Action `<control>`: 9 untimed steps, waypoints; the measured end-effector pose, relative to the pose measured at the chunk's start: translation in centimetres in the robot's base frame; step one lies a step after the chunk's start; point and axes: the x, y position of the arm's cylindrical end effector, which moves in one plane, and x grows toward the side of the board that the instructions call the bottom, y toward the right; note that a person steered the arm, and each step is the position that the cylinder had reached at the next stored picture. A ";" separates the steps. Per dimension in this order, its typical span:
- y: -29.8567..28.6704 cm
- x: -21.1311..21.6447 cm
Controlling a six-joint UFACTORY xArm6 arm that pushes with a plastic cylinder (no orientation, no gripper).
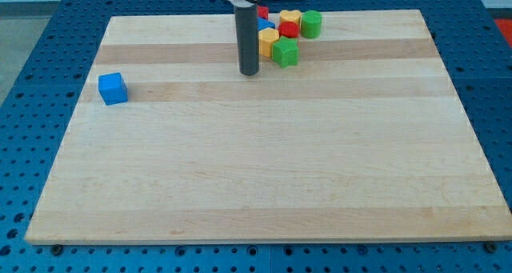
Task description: Move the red star into the red circle
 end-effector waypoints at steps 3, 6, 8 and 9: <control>-4.7 -6.4; -4.7 -14.7; -3.3 -14.9; -2.5 -14.9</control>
